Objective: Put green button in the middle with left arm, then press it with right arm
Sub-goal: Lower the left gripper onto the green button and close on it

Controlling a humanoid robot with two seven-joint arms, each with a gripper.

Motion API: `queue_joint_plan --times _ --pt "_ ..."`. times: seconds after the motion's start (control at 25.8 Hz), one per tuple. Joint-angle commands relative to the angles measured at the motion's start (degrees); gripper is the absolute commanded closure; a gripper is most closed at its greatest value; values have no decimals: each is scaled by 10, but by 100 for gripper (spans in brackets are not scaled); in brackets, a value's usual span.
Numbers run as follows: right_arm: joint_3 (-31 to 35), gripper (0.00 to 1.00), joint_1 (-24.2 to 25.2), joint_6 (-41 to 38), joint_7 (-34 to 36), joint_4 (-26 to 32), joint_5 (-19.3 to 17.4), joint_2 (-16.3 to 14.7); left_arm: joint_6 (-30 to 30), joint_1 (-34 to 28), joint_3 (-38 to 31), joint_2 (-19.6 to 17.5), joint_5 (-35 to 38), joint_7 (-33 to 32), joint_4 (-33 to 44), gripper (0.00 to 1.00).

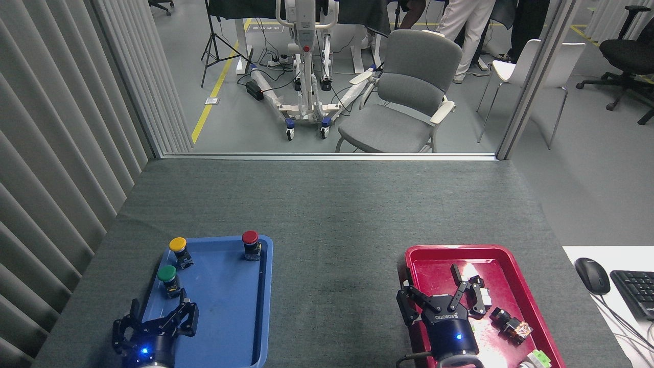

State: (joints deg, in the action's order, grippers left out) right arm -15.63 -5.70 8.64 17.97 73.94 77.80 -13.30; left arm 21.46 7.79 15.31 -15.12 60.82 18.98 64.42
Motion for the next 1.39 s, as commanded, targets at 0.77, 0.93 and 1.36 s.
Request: queue_joint_plan --times 0.77,0.93,1.36 --pt "0 0 0 44 -28 0 24 2 0 121 24 -11 10 -7 -162 0" --pt "0 0 0 44 -28 0 23 7 -1 118 24 -11 10 -7 -157 0" --pt "1 0 -2 42 -29 0 17 5 -12 86 24 -13 10 -2 -121 0"
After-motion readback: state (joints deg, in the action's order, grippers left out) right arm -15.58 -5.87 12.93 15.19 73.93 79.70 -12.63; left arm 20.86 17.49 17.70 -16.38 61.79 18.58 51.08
